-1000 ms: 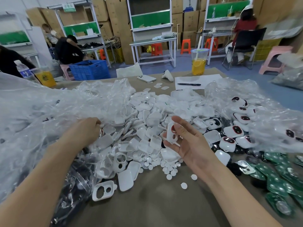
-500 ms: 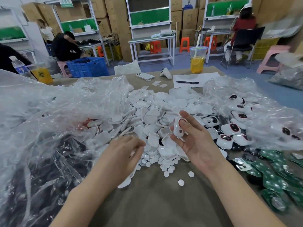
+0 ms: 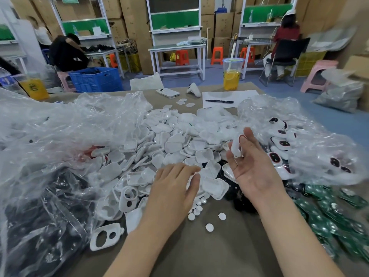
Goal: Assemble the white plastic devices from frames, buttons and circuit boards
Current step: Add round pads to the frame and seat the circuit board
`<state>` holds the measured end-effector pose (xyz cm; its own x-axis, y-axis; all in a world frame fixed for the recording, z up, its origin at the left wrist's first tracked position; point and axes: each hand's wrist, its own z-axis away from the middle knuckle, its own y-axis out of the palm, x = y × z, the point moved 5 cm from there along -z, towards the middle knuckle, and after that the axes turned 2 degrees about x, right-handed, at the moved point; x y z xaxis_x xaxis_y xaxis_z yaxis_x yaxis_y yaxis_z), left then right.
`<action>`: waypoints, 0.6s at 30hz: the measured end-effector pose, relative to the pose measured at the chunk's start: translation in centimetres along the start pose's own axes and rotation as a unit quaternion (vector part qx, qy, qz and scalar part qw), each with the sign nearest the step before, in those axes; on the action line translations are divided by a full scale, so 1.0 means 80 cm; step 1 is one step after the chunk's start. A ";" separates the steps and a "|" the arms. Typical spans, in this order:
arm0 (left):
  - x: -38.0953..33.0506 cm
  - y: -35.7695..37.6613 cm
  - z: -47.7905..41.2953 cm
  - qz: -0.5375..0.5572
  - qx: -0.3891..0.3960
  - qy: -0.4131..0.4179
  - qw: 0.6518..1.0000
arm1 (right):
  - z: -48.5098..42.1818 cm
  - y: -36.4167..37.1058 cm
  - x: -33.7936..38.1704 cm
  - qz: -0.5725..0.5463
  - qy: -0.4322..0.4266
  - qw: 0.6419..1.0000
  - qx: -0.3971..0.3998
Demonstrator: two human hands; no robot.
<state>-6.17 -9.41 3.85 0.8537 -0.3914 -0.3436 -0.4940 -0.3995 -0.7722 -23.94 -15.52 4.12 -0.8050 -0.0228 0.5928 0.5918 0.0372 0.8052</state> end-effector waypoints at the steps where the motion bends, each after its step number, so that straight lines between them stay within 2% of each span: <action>1: 0.002 0.003 0.000 -0.001 -0.001 0.004 1.000 | -0.001 -0.002 0.003 -0.005 -0.006 1.000 -0.006; 5: 0.002 0.014 0.007 0.013 0.022 0.043 0.999 | -0.005 -0.010 0.009 -0.014 -0.019 0.999 -0.031; 11: -0.011 0.023 0.012 0.031 0.103 0.083 0.991 | -0.007 -0.018 0.018 -0.036 -0.034 0.997 -0.062; 18: -0.010 0.022 0.013 0.046 0.118 0.068 0.990 | -0.008 -0.020 0.022 -0.089 -0.030 0.995 -0.045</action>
<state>-7.56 -8.91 2.18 0.7688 -0.5313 -0.3561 -0.5031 -0.1588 -0.8495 -26.27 -16.26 3.83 -0.8967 0.0378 0.4411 0.4390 -0.0513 0.8970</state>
